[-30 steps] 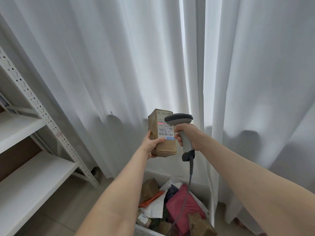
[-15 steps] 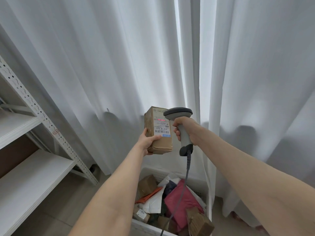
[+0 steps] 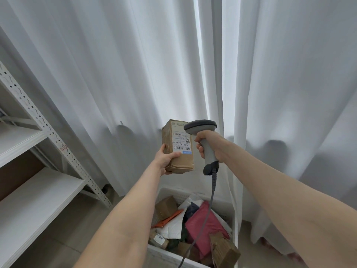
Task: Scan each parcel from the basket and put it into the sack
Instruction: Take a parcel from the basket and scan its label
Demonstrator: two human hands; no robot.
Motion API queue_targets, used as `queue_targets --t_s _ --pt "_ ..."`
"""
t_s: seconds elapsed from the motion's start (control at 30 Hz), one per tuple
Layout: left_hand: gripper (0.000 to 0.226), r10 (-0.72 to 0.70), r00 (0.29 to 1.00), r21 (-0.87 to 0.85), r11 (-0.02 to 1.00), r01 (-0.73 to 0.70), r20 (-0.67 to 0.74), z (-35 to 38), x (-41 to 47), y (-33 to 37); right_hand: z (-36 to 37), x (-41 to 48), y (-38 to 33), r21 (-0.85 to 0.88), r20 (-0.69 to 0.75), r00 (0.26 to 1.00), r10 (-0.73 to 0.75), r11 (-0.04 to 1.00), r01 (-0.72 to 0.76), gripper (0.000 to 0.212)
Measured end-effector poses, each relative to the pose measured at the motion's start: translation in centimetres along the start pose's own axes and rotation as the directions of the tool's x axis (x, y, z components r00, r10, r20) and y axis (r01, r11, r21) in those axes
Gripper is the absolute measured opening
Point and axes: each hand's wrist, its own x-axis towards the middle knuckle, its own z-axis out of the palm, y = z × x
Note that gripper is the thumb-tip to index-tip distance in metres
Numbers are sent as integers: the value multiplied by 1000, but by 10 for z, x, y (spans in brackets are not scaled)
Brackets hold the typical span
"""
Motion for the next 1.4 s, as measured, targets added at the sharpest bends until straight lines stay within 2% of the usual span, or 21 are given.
queue_targets --t_s 0.13,0.27,0.37,0.43,0.53,0.63,0.7,0.83,0.97,1.13,1.4 --pt "80 2 1000 -18 1000 -3 -12 -4 -5 -1 1 4 6 16 -18 1000 2 1000 -2 1" --pt "72 -17 997 -27 1000 15 -80 -22 -18 -8 12 16 23 45 -12 1000 28 999 -28 2" --pt "58 -47 988 -62 997 39 -145 -45 -36 -18 33 29 44 87 -35 998 55 995 -52 4" --pt "49 -66 977 -93 994 48 -204 -64 -51 -27 52 35 60 56 -30 997 66 996 -64 13" --pt "49 -93 954 -141 989 54 -284 -95 -76 -42 88 33 82 39 57 995 80 996 -82 21" --pt "44 -105 926 -171 984 45 -361 -131 -109 -58 129 17 100 59 159 983 86 994 -97 8" --pt "42 -113 909 -191 981 37 -402 -155 -134 -67 157 4 110 90 226 970 90 990 -113 7" --pt "51 -117 862 -235 972 -3 -494 -205 -181 -91 214 -29 125 128 363 927 95 980 -151 5" --pt "56 -125 825 -271 962 -35 -552 -256 -232 -122 275 -58 153 67 448 889 88 989 -132 17" --pt "67 -152 776 -302 952 -52 -612 -331 -301 -167 362 -101 210 -30 480 867 134 990 -136 39" --pt "82 -204 731 -326 945 -26 -651 -462 -382 -246 499 -161 308 -137 471 864 181 982 -131 46"
